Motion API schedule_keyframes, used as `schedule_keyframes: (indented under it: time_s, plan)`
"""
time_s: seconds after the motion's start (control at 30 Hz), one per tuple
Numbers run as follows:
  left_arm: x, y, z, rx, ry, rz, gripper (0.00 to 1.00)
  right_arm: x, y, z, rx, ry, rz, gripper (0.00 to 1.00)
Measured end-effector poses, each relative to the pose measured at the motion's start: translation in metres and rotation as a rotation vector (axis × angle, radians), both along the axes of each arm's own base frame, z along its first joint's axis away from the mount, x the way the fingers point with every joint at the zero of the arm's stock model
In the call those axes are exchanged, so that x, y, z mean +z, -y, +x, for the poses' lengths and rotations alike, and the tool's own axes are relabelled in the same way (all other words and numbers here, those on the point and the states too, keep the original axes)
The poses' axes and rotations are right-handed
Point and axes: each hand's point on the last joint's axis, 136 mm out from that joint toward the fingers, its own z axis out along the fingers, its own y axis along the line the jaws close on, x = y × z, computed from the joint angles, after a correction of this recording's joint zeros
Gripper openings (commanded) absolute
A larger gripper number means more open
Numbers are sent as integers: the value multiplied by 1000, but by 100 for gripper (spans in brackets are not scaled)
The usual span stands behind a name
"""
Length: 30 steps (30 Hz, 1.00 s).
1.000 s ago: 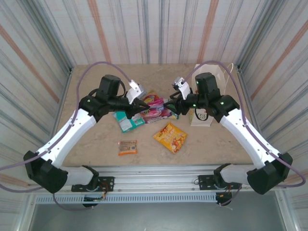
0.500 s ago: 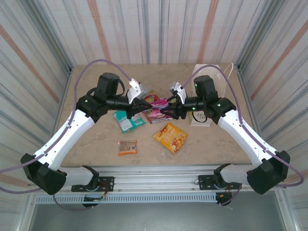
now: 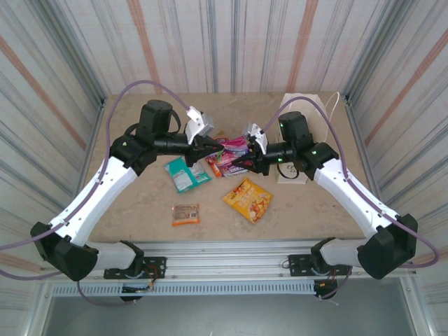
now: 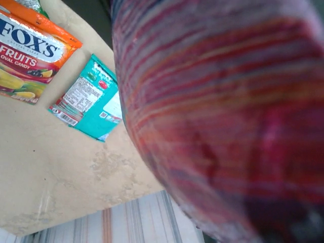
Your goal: Place the snacks into the paper bag
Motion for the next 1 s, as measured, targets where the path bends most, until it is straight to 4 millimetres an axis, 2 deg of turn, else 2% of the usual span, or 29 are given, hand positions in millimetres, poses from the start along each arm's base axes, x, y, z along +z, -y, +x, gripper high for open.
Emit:
schedule_keyframes:
  time_s: [0.1,0.23,0.43,0.57,0.67,0.77,0.9,1.0]
  plan:
    - [-1,0,3,16,1,7,3,1,0,1,1,11,4,16]
    - [-2,-1,6,41,-2,16,15,-1,0,1,-2,16,5,13]
    - [0,-7,25,164,-5,26,54,0,13,4,-79,35,1,12]
    - [0,-16,43,290,-11,36,67,14,26,17,-187,72,13,11]
    - [-2,-25,58,402,-27,43,70,29,40,29,-275,102,39,11]
    - [-14,-34,70,502,-63,55,70,42,53,40,-356,122,67,11]
    - [-40,-38,82,588,-139,81,70,63,65,55,-446,143,99,10]
    - [-61,-36,89,618,-200,104,69,88,75,64,-519,169,134,10]
